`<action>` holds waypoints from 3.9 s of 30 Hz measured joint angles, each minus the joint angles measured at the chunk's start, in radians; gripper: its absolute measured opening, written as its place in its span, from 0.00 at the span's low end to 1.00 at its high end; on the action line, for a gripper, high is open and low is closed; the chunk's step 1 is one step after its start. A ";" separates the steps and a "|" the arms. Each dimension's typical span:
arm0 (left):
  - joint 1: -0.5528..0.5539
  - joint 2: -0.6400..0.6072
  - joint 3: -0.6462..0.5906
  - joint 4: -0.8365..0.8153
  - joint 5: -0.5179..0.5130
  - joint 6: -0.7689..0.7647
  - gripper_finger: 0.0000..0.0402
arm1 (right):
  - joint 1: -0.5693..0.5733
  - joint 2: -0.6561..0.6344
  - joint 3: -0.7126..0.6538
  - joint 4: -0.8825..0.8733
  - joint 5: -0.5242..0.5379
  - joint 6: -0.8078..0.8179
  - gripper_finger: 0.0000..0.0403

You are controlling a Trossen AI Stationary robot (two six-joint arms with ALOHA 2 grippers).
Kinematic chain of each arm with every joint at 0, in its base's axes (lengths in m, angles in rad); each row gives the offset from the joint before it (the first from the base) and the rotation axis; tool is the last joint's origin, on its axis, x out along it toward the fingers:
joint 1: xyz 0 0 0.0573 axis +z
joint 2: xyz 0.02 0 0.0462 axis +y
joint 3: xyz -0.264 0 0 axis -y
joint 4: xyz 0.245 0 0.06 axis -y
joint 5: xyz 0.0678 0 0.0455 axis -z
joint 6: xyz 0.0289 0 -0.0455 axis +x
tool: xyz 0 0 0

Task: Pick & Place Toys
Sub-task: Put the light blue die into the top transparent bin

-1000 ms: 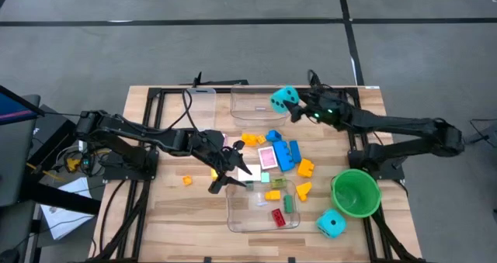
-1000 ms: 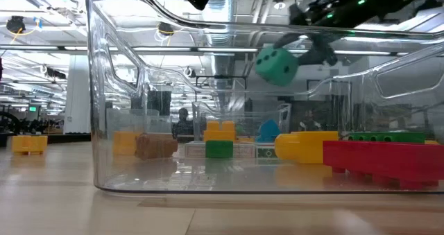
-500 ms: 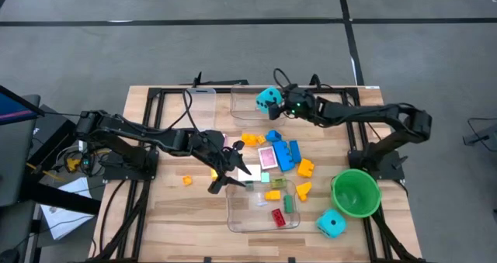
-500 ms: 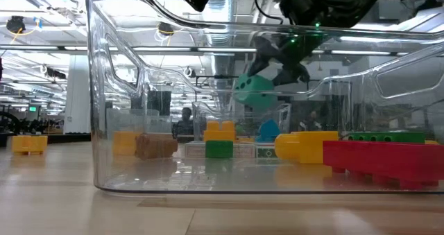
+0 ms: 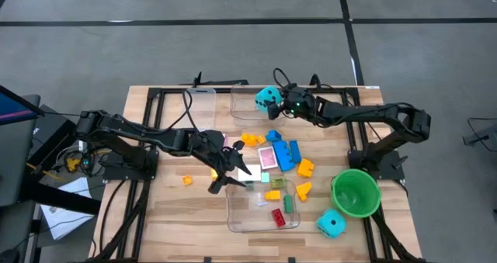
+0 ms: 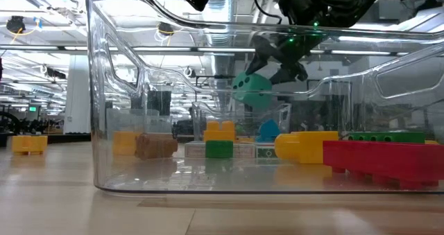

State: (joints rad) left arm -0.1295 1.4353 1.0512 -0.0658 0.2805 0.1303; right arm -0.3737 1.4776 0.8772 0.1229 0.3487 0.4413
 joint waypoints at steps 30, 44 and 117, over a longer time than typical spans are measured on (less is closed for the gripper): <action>0.000 0.000 0.000 -0.002 0.000 0.000 0.48 | -0.002 0.000 0.000 -0.078 0.023 0.091 0.99; 0.000 0.000 0.000 -0.001 0.000 0.000 0.48 | -0.002 0.000 0.000 -0.078 0.026 0.083 0.99; 0.007 0.000 0.000 0.005 -0.056 0.049 0.48 | 0.971 -0.409 0.000 -0.382 -0.009 0.135 0.99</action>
State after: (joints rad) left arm -0.1223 1.4353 1.0512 -0.0608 0.2249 0.1791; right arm 0.5973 1.0687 0.8770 -0.2587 0.3393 0.5760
